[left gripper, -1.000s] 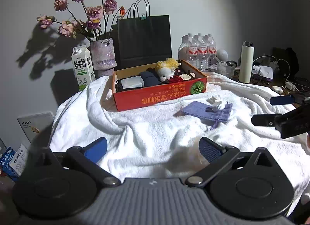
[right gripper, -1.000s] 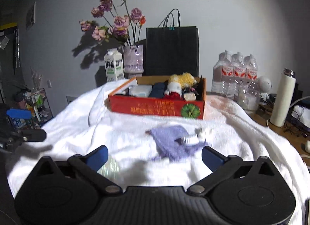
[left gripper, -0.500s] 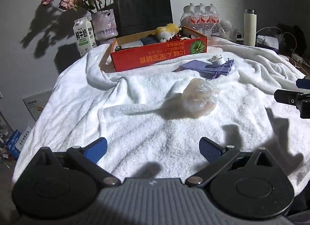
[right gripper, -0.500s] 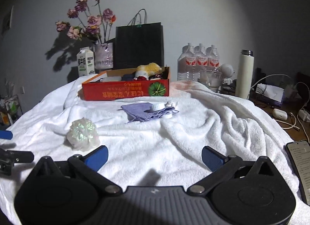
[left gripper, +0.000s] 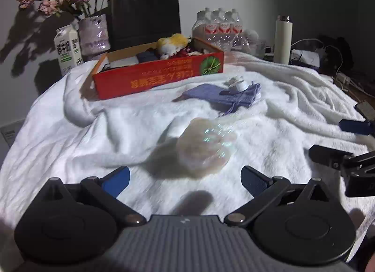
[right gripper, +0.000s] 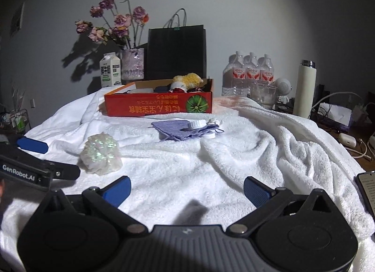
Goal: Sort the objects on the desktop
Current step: 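Grasp the clear plastic bag with the left tool while the right tool grasps the white round lid, then lift the plastic bag and white lid toward the red box with both tools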
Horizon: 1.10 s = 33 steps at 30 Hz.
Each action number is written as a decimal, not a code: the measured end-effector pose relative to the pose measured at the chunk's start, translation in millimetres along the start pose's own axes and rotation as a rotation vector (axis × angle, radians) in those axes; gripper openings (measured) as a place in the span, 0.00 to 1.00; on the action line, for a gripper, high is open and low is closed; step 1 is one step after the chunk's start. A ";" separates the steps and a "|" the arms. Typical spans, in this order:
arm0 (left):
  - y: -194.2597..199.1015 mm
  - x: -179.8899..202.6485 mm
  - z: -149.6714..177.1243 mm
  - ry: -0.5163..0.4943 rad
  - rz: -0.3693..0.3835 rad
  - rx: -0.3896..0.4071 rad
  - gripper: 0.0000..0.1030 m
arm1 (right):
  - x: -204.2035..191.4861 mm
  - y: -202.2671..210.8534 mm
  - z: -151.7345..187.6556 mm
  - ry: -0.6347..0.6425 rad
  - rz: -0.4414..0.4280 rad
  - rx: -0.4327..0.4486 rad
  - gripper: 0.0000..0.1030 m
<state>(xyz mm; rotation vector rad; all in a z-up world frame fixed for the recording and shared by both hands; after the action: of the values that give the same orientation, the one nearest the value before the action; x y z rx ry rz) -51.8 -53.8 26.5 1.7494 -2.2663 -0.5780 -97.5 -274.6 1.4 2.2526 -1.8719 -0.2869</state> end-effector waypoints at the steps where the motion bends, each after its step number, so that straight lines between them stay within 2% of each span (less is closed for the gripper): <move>1: -4.0 1.1 -1.9 0.004 0.006 0.005 1.00 | 2.9 -3.3 -0.3 -0.009 -0.003 -0.003 0.95; 7: -29.2 -5.6 -9.6 0.056 0.022 0.004 0.89 | 8.5 -43.7 -11.8 -0.003 -0.037 -0.024 0.89; 8: -32.8 -7.6 -9.7 0.069 0.027 0.001 0.83 | 7.6 -52.6 -16.1 0.005 -0.046 -0.025 0.85; 12: -45.2 -12.4 -11.8 0.124 0.064 -0.004 0.72 | 5.0 -93.7 -39.2 0.025 -0.074 -0.005 0.84; 13: -48.3 -12.5 -12.5 0.134 0.076 -0.004 0.66 | 6.0 -107.7 -45.4 0.030 -0.073 -0.009 0.84; 14: -51.2 -12.7 -13.5 0.138 0.091 -0.007 0.54 | 8.0 -122.7 -51.6 0.034 -0.074 -0.016 0.83; 15: -54.0 -12.1 -14.7 0.140 0.110 -0.011 0.48 | 9.2 -137.8 -56.7 0.038 -0.074 -0.026 0.80; 16: -57.0 -12.3 -16.3 0.145 0.121 -0.018 0.47 | 10.7 -154.6 -60.9 0.041 -0.075 -0.044 0.79; 19: -61.0 -13.7 -22.2 0.160 0.114 -0.009 0.41 | 15.3 -201.5 -61.7 0.019 -0.062 -0.126 0.64; 21: -59.5 -16.7 -27.0 0.172 0.101 0.006 0.39 | 16.8 -223.1 -54.2 0.027 -0.032 -0.180 0.38; 22: -57.2 -18.5 -29.5 0.174 0.096 0.016 0.38 | 16.5 -226.6 -51.7 0.035 -0.022 -0.181 0.38; 26: -46.9 -23.2 -36.6 0.173 0.032 0.050 0.37 | 21.0 -200.0 -57.6 -0.048 -0.046 -0.105 0.38; 33: -23.0 -18.5 -40.1 0.163 -0.065 0.026 0.37 | 5.0 -104.2 -67.9 -0.061 -0.114 0.012 0.38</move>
<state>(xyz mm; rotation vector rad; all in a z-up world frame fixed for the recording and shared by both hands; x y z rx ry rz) -10.5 -47.9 53.7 1.8175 -2.1232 -0.4033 20.5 -258.9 38.1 2.3887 -1.7817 -0.3663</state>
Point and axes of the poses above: each gripper's, at about its wrist camera, not at the fingertips, and y roughly against the way its jaws point, x to its right, z to its underside, the point moved 1 cm from there along -y, roughly the way its jaws point, and after that the axes turned 10 degrees about x, right-handed, at the moved point
